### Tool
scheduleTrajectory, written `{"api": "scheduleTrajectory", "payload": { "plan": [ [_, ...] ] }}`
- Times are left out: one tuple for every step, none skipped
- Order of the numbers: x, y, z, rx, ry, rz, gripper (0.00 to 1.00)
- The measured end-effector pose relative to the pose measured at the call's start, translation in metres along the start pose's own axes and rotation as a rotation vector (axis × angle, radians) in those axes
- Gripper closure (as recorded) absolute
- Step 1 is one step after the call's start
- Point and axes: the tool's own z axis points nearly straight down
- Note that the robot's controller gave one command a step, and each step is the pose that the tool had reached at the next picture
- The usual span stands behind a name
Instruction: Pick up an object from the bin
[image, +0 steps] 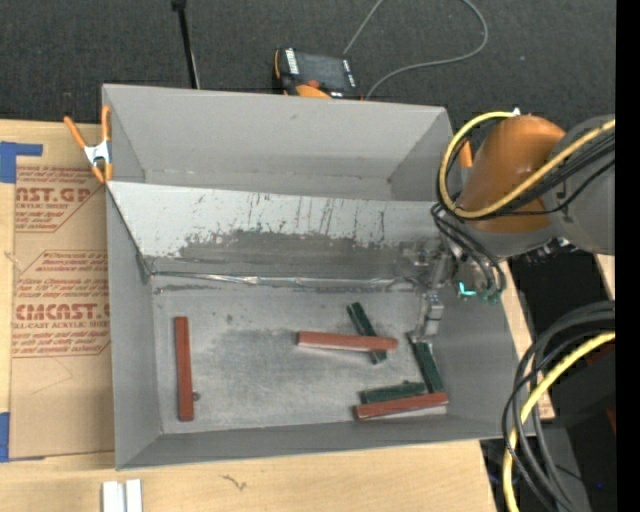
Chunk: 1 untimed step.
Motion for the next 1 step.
{"api": "scheduleTrajectory", "payload": {
  "plan": [
    [0.0109, 0.0609, 0.0583, 0.0, -0.003, -0.156, 0.0]
  ]
}}
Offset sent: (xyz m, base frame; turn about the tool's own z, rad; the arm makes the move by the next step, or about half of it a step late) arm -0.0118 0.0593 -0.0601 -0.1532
